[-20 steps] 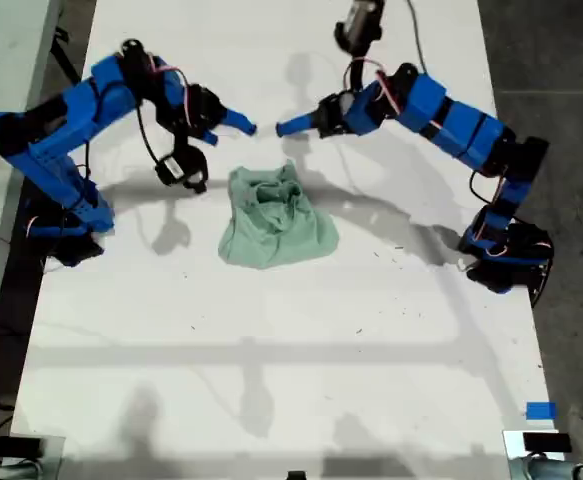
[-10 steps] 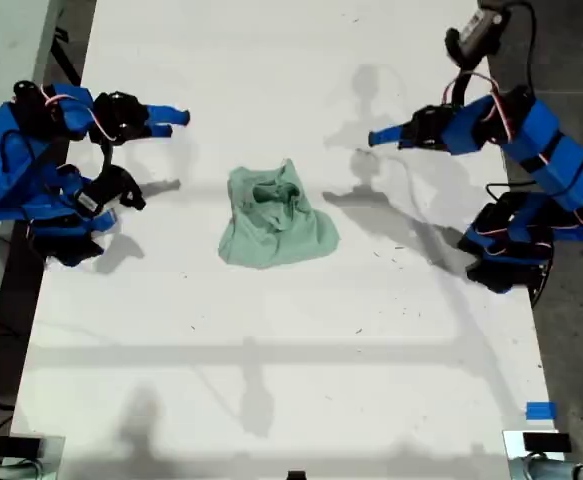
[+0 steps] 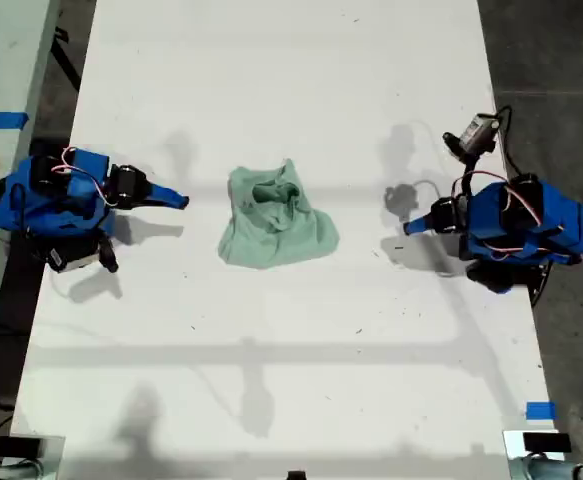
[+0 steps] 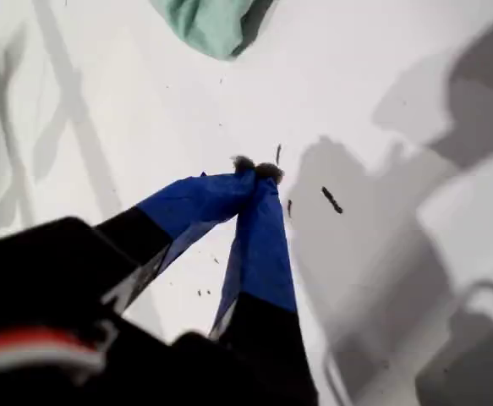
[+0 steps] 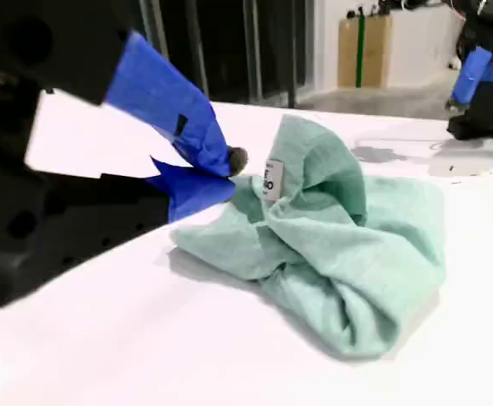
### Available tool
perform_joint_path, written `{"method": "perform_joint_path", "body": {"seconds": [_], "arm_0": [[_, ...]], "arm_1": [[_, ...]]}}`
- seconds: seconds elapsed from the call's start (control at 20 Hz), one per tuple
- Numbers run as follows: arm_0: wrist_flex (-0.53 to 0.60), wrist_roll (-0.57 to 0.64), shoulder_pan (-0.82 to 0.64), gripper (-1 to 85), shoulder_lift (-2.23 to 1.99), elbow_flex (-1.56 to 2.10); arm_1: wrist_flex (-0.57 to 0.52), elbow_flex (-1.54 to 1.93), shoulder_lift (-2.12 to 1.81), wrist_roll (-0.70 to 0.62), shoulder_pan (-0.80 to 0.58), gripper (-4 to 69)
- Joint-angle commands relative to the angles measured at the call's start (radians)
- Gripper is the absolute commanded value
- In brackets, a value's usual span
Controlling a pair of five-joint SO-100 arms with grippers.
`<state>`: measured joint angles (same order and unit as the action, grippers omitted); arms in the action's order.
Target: Fold tshirt
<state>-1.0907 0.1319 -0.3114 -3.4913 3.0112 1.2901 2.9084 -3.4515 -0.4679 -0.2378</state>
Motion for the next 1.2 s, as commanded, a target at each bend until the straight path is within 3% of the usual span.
{"method": "perform_joint_path", "body": {"seconds": [0.0, 0.2, 0.35, 0.5, 0.7, 1.15], "arm_0": [[0.017, -0.031, 0.017, 0.1, -0.103, 0.087], [0.003, -0.075, 0.025, 0.1, -0.106, 0.175], [0.002, -0.074, 0.006, 1.1, -0.107, 0.176], [0.0, -0.074, 0.002, 2.6, -0.107, 0.178], [0.0, -0.074, 0.006, 3.5, -0.107, 0.178], [0.002, -0.072, 0.014, 3.4, -0.107, 0.179]], "arm_1": [[-0.129, 0.002, 0.041, -0.008, 0.017, -1.2], [-0.485, -0.281, 0.644, -0.1, 0.011, -1.2], [-0.612, -0.721, 1.25, -0.201, 0.044, -1.2], [-0.569, -1.207, 1.736, -0.262, 0.12, -1.2], [-0.385, -1.816, 2.258, -0.281, 0.221, -1.2], [-0.394, -1.899, 2.375, -0.264, 0.236, -1.2]]}}
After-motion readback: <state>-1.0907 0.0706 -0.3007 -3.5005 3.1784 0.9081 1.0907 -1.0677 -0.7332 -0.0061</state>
